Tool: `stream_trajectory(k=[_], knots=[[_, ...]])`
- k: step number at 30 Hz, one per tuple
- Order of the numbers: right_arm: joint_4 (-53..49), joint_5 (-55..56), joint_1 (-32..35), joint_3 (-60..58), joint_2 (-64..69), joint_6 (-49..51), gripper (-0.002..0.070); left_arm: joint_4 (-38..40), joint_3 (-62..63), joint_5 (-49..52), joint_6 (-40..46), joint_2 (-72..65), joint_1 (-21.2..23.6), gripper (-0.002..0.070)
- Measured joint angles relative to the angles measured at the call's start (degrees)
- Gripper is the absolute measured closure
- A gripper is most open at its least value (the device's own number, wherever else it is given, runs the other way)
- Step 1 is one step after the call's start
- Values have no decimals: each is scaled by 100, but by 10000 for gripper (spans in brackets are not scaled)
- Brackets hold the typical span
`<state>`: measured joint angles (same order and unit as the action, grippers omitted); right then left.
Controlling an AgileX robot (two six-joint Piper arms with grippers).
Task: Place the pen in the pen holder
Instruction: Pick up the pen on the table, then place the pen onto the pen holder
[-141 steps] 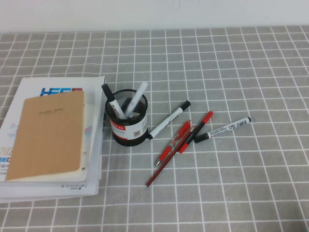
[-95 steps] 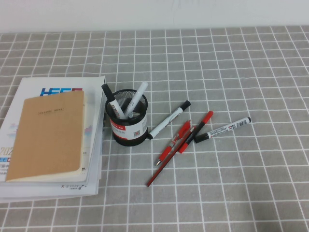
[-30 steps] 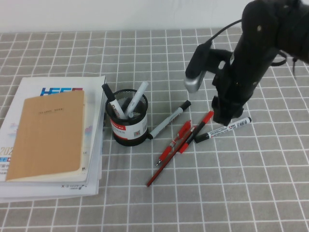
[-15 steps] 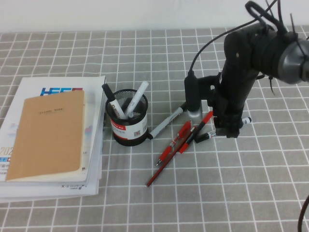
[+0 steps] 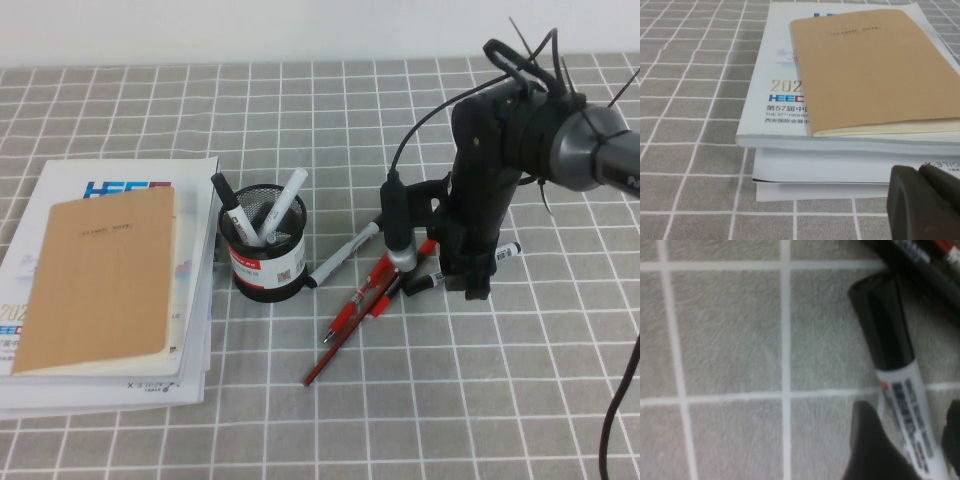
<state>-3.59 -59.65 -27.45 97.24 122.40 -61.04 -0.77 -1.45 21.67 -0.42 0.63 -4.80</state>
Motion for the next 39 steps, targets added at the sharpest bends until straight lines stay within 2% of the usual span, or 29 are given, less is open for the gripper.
stream_trajectory(k=[7, 10, 14, 20, 25, 27, 30, 33, 36, 39], knots=[[119, 107, 0, 10, 99, 0, 423, 0, 0, 0, 0, 0, 0, 680], [178, 74, 0, 30, 111, -1, 475, 0, 0, 0, 0, 0, 0, 680], [237, 60, 0, 35, 119, -1, 583, 0, 0, 0, 0, 0, 0, 680], [508, 43, 9, 35, 27, 577, 582, 0, 0, 0, 0, 0, 0, 680], [1797, 353, 198, -166, -523, 1299, 582, 0, 0, 0, 0, 0, 0, 680], [2253, 818, 240, -573, -867, 1395, 582, 0, 0, 0, 0, 0, 0, 680], [2899, 2346, 227, -1755, -1527, 1440, 582, 0, 0, 0, 0, 0, 0, 680], [3474, 4404, 108, -2996, -2077, 1665, 582, 0, 0, 0, 0, 0, 0, 680], [3755, 6311, -128, -4058, -2572, 2608, 582, 0, 0, 0, 0, 0, 0, 680], [3389, 7222, -300, -4403, -2879, 3977, 582, 0, 0, 0, 0, 0, 0, 680]])
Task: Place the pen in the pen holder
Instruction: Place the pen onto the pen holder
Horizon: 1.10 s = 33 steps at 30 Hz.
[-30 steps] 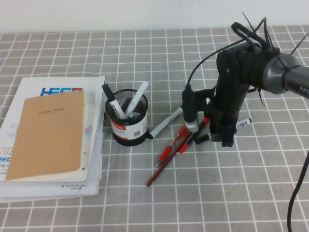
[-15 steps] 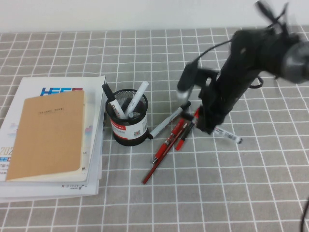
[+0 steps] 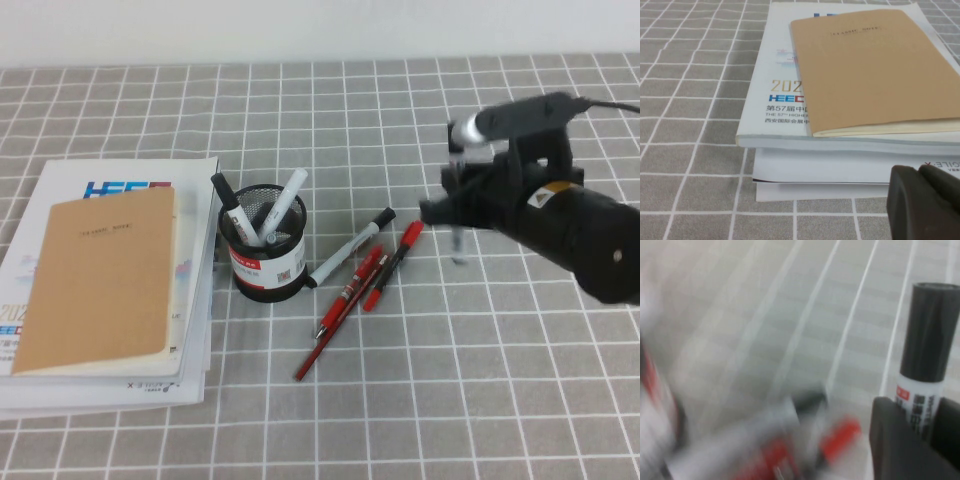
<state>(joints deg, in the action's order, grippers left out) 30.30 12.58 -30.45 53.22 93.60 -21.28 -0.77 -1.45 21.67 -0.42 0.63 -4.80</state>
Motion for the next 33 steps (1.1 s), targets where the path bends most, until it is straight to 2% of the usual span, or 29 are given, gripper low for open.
stream_trajectory(k=[4, 9, 11, 14, 17, 30, 33], knots=[[-1543, 1200, -288, -14, -67, 2057, 582, 0, 0, 0, 0, 0, 0, 680], [-3998, 3998, -457, 222, 351, 3774, 582, 0, 0, 0, 0, 0, 0, 680], [-4758, 4458, -471, 509, 614, 4178, 582, 0, 0, 0, 0, 0, 0, 680], [-5533, 4466, -500, 926, 1006, 4556, 582, 0, 0, 0, 0, 0, 0, 680], [-5811, 4292, -498, 1190, 1371, 4679, 582, 0, 0, 0, 0, 0, 0, 680], [-5834, 4204, -498, 1373, 2287, 4708, 582, 0, 0, 0, 0, 0, 0, 680], [-5834, 4264, -498, 1373, 2326, 4708, 538, 0, 0, 0, 0, 0, 0, 680]])
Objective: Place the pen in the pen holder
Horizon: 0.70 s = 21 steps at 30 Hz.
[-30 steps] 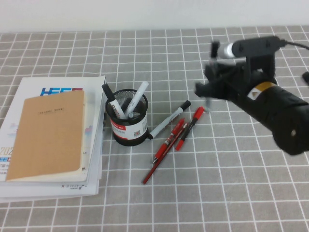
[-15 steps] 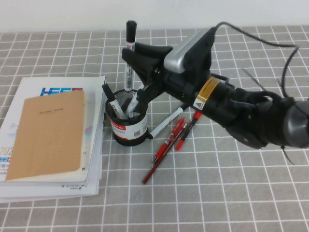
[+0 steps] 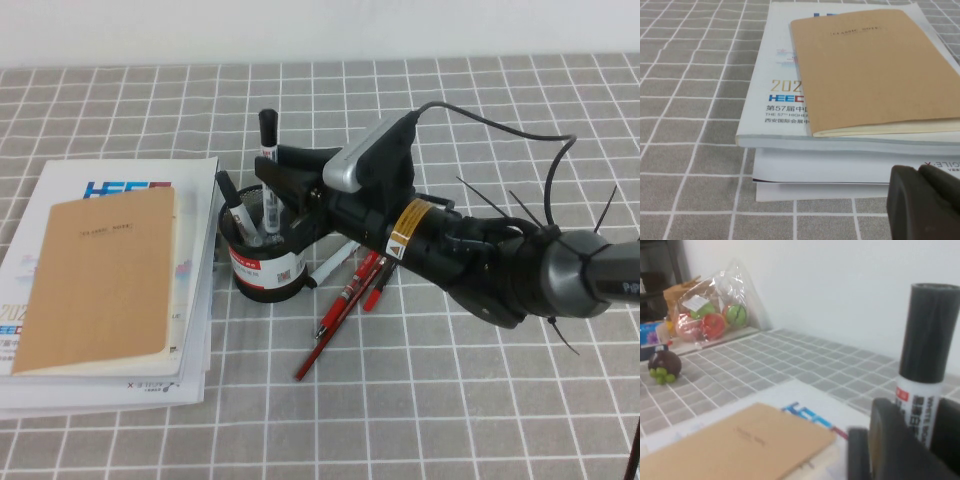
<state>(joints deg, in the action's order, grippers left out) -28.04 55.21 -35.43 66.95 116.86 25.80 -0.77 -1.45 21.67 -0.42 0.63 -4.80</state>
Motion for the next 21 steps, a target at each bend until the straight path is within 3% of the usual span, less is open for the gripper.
stream_trajectory(k=[6, 9, 12, 18, 21], knots=[[0, 471, 0, 0, 0, 0, 263, 0, 0, 0, 0, 0, 0, 680], [0, 512, 0, 0, 0, 0, 234, 0, 0, 0, 0, 0, 0, 680], [0, 548, 0, 0, -10, 0, 290, 0, 0, 0, 0, 0, 0, 680], [-237, 599, 0, 0, -376, 10, 612, 0, 0, 0, 0, 0, 0, 680], [-403, 582, 0, -62, -734, 10, 668, 0, 0, 0, 0, 0, 0, 680]])
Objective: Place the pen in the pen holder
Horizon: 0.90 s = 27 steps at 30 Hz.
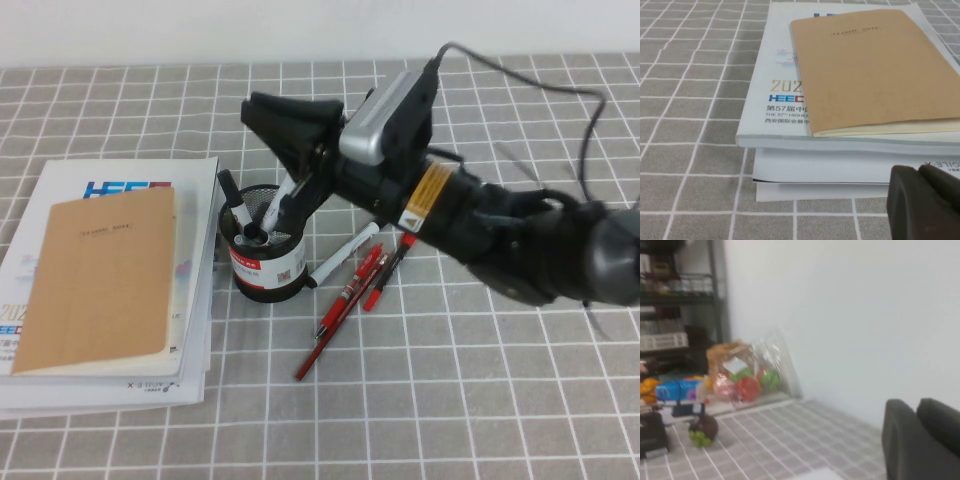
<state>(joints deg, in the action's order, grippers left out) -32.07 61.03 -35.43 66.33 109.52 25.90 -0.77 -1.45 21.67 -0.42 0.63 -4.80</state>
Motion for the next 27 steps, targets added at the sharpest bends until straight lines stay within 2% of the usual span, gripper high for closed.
stream_trajectory(k=[4, 12, 22, 27], knots=[[-96, -503, 0, -431, -703, 0, 684, 0, 0, 0, 0, 0, 0, 680], [-55, -2356, 0, -2166, -2949, 0, 688, 0, 0, 0, 0, 0, 0, 680], [-21, -3539, 0, -3819, -6129, 253, 688, 0, 0, 0, 0, 0, 0, 680], [29, -5012, 0, -4181, -7291, 277, 689, 0, 0, 0, 0, 0, 0, 680]])
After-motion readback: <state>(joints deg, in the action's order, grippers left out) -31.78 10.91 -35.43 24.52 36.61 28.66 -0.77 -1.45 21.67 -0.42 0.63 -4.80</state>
